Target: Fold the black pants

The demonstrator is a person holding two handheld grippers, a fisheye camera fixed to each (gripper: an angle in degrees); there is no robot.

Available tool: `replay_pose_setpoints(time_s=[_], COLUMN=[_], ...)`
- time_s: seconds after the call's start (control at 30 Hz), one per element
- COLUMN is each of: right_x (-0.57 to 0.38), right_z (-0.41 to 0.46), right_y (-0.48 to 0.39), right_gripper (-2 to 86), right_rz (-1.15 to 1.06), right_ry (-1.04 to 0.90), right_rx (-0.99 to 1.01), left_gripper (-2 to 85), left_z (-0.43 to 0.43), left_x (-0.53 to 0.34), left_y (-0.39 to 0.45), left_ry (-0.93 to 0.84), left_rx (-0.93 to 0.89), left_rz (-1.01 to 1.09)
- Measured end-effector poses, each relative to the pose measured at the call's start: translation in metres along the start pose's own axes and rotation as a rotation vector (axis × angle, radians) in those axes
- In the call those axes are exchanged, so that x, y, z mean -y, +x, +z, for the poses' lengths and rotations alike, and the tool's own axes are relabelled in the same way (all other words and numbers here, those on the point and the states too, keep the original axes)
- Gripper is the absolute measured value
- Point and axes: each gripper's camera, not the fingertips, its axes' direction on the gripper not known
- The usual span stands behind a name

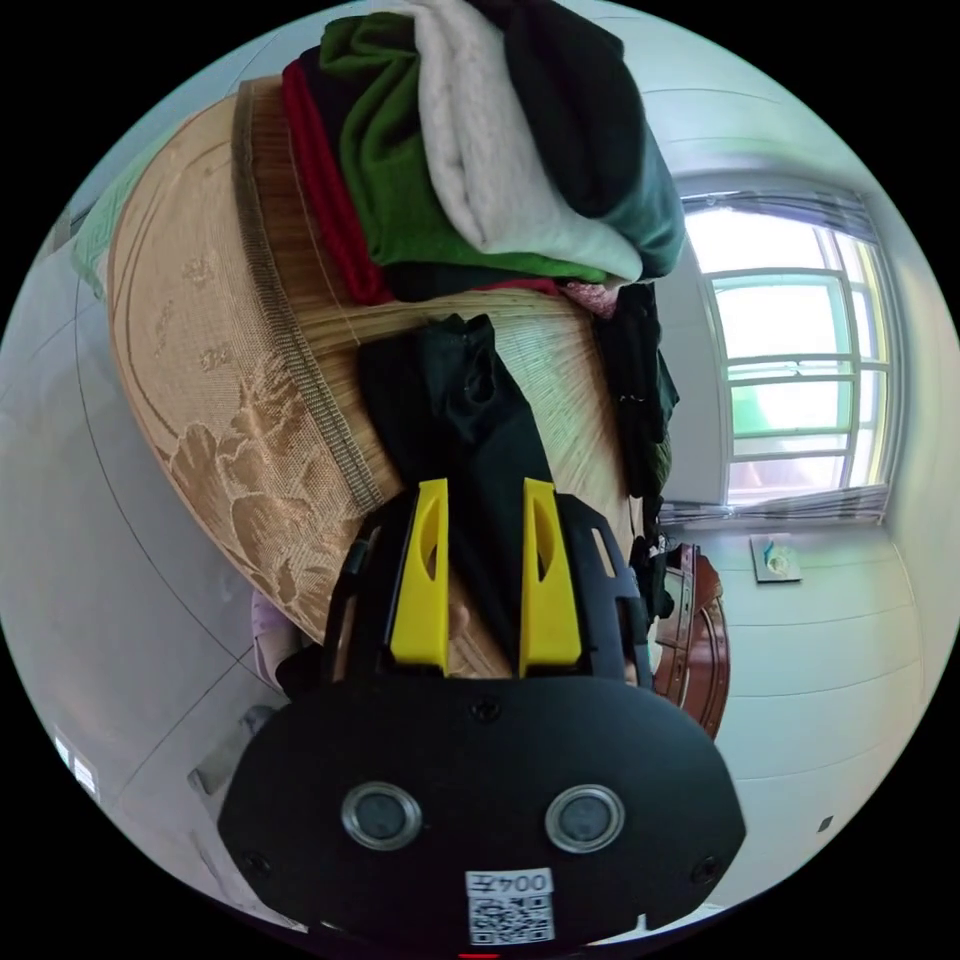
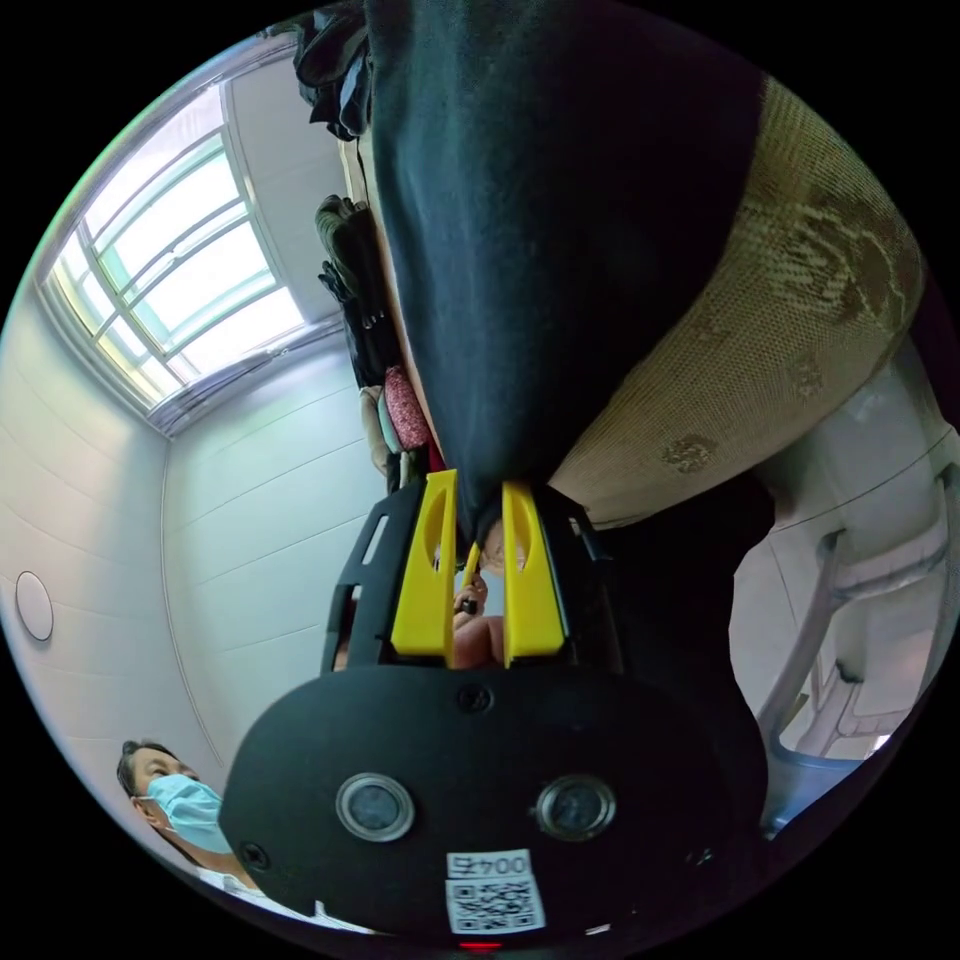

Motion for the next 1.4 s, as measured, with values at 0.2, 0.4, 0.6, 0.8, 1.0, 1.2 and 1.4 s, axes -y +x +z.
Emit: replay_pose_setpoints(time_s=[0.2, 0.4, 0.6, 0.8, 1.0, 1.2, 1.4], right_x=[0.01, 0.019, 0.025, 0.023, 0.037, 0.045, 0.048], right_z=[0.006, 0.013, 0.015, 0.01, 0.019, 0.022, 0.023], right_y=[0.01, 0.014, -0.001, -0.015, 0.031, 0.019, 0.024], right_gripper=[6.9, 5.6, 3.5, 3.1, 3.6, 3.8, 3.9], right_rz=[0.016, -0.008, -0.032, -0.066, 0.038, -0.001, 0.018], right_ry=[0.011, 0.014, 0.005, -0.026, -0.061, -0.078, -0.061], right_rx=[0.015, 0.068, 0.043, -0.009, -0.04, -0.062, -0.022], left_gripper=[10.5, 5.1, 3.1, 2.5, 2.5, 2.0, 2.3], left_z=[0.011, 0.027, 0.019, -0.009, 0.003, -0.013, -0.003], left_x=[0.008, 0.005, -0.009, -0.027, -0.031, -0.013, 0.003], left_y=[0.007, 0.029, 0.056, 0.085, 0.009, 0.021, 0.04], left_ry=[-0.037, -0.031, -0.004, 0.013, 0.018, 0.063, -0.077], left_rx=[-0.047, 0.002, 0.041, 0.097, -0.095, -0.08, 0.088], left_rz=[-0.064, -0.06, -0.012, 0.112, 0.002, 0.031, 0.037])
